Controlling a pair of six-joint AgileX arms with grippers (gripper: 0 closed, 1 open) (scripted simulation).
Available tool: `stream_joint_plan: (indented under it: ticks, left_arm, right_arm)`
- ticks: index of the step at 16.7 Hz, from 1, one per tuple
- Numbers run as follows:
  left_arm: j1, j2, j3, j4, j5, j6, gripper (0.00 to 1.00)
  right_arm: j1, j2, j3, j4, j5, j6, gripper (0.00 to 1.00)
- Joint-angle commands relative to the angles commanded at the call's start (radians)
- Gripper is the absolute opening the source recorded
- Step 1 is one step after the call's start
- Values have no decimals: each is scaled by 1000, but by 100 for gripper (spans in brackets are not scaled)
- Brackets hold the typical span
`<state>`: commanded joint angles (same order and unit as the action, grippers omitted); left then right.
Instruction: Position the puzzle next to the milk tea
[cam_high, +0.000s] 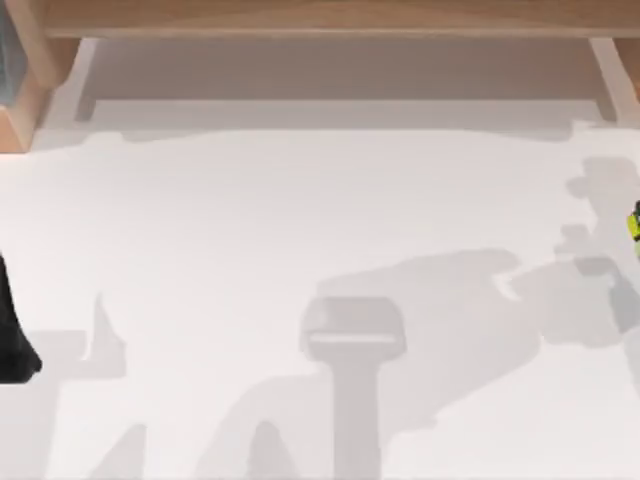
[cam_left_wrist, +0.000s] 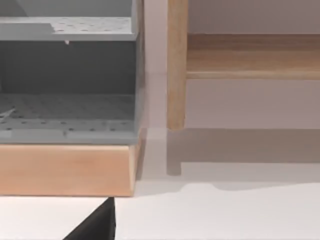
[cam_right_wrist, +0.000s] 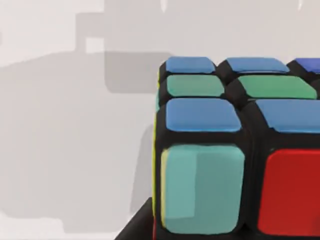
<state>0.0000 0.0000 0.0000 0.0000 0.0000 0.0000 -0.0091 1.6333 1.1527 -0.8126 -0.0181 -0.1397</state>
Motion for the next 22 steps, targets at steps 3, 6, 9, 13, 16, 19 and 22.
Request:
stream_joint_plan:
  ticks: [3, 6, 9, 13, 16, 19, 22]
  left_arm:
    - [0, 0, 0, 0, 0, 0, 100]
    - [0, 0, 0, 0, 0, 0, 100]
    - [0, 0, 0, 0, 0, 0, 100]
    - [0, 0, 0, 0, 0, 0, 100]
    - [0, 0, 0, 0, 0, 0, 100]
    - [0, 0, 0, 0, 0, 0, 100]
    - [0, 0, 0, 0, 0, 0, 100]
  right_arm:
    - [-54, -21, -59, -164, -2, 29, 0]
    - [-84, -40, -85, -236, 1, 47, 0]
    - [-85, -41, -86, -239, 1, 48, 0]
    - [-79, -36, -83, -237, 0, 48, 0]
    - [-69, -38, -80, -232, -5, 45, 0]
    - [-60, -40, -75, -226, -9, 44, 0]
    - [-52, -43, -74, -218, -12, 45, 0]
